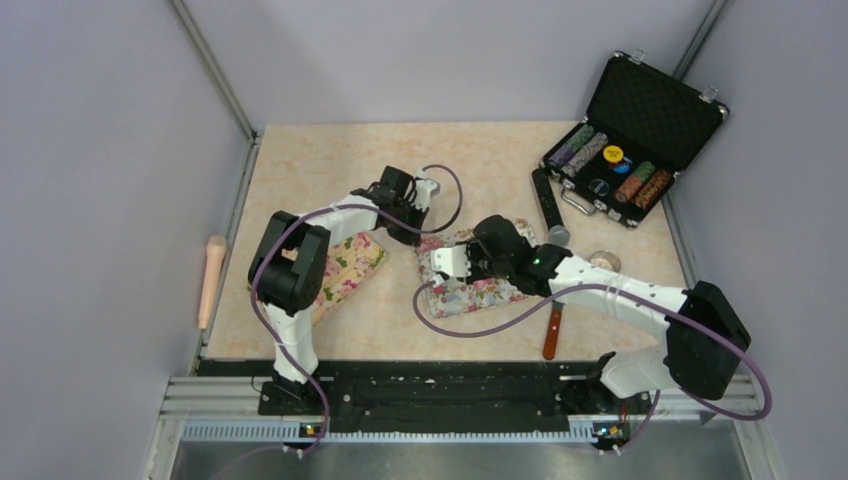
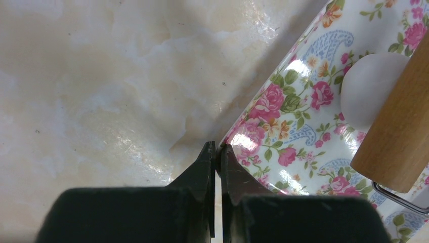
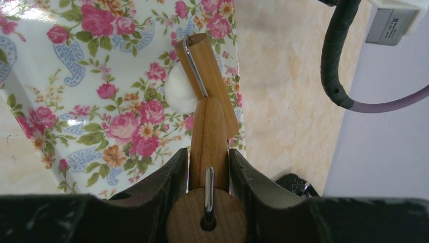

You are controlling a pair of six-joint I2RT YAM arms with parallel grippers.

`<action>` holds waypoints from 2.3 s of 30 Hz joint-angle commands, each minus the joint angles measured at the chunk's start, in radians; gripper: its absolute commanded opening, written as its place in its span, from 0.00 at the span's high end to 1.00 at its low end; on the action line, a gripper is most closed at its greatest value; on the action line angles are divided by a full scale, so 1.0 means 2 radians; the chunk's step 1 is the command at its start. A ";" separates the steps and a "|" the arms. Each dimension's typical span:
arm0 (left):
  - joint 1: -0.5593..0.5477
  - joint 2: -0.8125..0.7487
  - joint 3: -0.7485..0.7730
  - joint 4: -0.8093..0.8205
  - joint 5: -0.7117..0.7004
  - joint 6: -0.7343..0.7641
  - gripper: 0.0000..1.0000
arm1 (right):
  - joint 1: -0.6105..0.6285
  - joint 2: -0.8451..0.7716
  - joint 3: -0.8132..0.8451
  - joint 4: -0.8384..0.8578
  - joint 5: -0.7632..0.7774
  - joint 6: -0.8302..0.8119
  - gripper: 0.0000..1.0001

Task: Roll out the dumpling wrappers from the dough

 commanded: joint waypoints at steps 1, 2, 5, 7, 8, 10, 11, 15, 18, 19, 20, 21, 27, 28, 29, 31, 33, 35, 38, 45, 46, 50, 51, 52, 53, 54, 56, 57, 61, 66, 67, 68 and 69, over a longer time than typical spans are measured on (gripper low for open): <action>0.001 0.004 -0.013 0.039 -0.005 0.000 1.00 | 0.006 0.005 0.005 0.007 -0.012 -0.001 1.00; 0.001 0.001 -0.019 0.046 -0.009 0.000 1.00 | 0.006 0.007 0.006 -0.001 -0.015 -0.002 1.00; 0.000 -0.002 -0.026 0.057 -0.018 -0.003 1.00 | 0.006 0.011 0.006 -0.027 -0.023 -0.007 1.00; 0.000 -0.004 -0.029 0.061 -0.024 -0.005 1.00 | 0.005 0.014 0.003 -0.042 -0.022 -0.011 1.00; 0.000 -0.003 -0.029 0.061 -0.024 -0.006 1.00 | 0.005 0.015 0.002 -0.048 -0.022 -0.011 1.00; 0.000 -0.001 -0.027 0.061 -0.025 -0.006 1.00 | 0.005 0.014 -0.004 -0.057 -0.022 -0.013 1.00; 0.000 -0.001 -0.027 0.061 -0.026 -0.006 1.00 | 0.005 0.014 -0.007 -0.060 -0.024 -0.013 1.00; 0.000 -0.001 -0.026 0.061 -0.027 -0.007 1.00 | 0.005 0.019 -0.015 -0.073 -0.026 -0.014 1.00; 0.000 0.000 -0.026 0.061 -0.028 -0.007 1.00 | 0.005 0.025 -0.014 -0.090 -0.031 -0.012 1.00; 0.000 0.000 -0.027 0.062 -0.028 -0.007 1.00 | 0.006 0.026 -0.013 -0.096 -0.032 -0.012 1.00; 0.000 -0.001 -0.026 0.061 -0.029 -0.007 1.00 | 0.006 0.026 -0.013 -0.103 -0.033 -0.011 1.00; 0.000 0.000 -0.026 0.061 -0.029 -0.007 1.00 | 0.006 0.027 -0.014 -0.108 -0.033 -0.010 1.00; 0.000 0.000 -0.026 0.062 -0.030 -0.007 1.00 | 0.006 0.023 -0.022 -0.129 -0.033 -0.009 1.00; 0.000 0.000 -0.026 0.062 -0.030 -0.008 1.00 | 0.005 0.021 -0.024 -0.132 -0.033 -0.008 1.00; 0.000 0.000 -0.027 0.062 -0.030 -0.008 1.00 | 0.005 0.021 -0.025 -0.136 -0.033 -0.007 1.00; 0.000 0.000 -0.026 0.062 -0.031 -0.008 1.00 | 0.006 0.017 -0.025 -0.146 -0.042 -0.006 1.00; 0.000 0.000 -0.026 0.063 -0.031 -0.009 1.00 | 0.005 0.012 -0.028 -0.151 -0.049 -0.005 1.00; 0.000 -0.001 -0.027 0.062 -0.031 -0.009 1.00 | 0.005 0.012 -0.032 -0.152 -0.048 -0.003 1.00; 0.000 0.000 -0.026 0.062 -0.030 -0.008 1.00 | 0.006 0.016 -0.038 -0.152 -0.046 -0.002 1.00; 0.000 0.000 -0.027 0.062 -0.030 -0.008 1.00 | 0.005 0.015 -0.046 -0.157 -0.054 0.002 1.00; 0.000 0.000 -0.027 0.063 -0.030 -0.009 1.00 | 0.005 0.016 -0.047 -0.158 -0.056 0.003 1.00; 0.000 0.000 -0.027 0.062 -0.030 -0.008 1.00 | 0.005 0.016 -0.048 -0.165 -0.061 0.004 1.00; 0.000 0.000 -0.027 0.062 -0.030 -0.008 1.00 | 0.006 0.016 -0.049 -0.166 -0.063 0.004 1.00; 0.000 0.000 -0.027 0.062 -0.030 -0.008 1.00 | 0.006 0.016 -0.049 -0.169 -0.064 0.004 1.00; 0.000 0.000 -0.027 0.062 -0.030 -0.008 1.00 | 0.005 0.016 -0.049 -0.171 -0.064 0.005 1.00; 0.000 -0.001 -0.027 0.062 -0.030 -0.008 1.00 | 0.006 0.016 -0.049 -0.172 -0.065 0.005 1.00; 0.000 0.000 -0.027 0.062 -0.030 -0.008 1.00 | 0.006 0.016 -0.049 -0.176 -0.066 0.006 1.00; 0.000 -0.001 -0.027 0.062 -0.030 -0.008 1.00 | 0.005 0.015 -0.049 -0.177 -0.067 0.007 1.00; 0.000 -0.001 -0.026 0.062 -0.030 -0.009 1.00 | 0.005 0.014 -0.051 -0.183 -0.068 0.008 1.00; 0.000 0.001 -0.027 0.062 -0.031 -0.008 1.00 | 0.005 0.009 -0.049 -0.192 -0.071 0.008 1.00; 0.000 0.001 -0.026 0.062 -0.031 -0.008 1.00 | 0.006 0.009 -0.049 -0.193 -0.071 0.009 1.00; 0.000 0.001 -0.026 0.062 -0.031 -0.008 1.00 | 0.006 0.008 -0.049 -0.195 -0.071 0.009 1.00; 0.000 0.000 -0.027 0.062 -0.031 -0.009 1.00 | 0.006 0.007 -0.049 -0.196 -0.071 0.009 1.00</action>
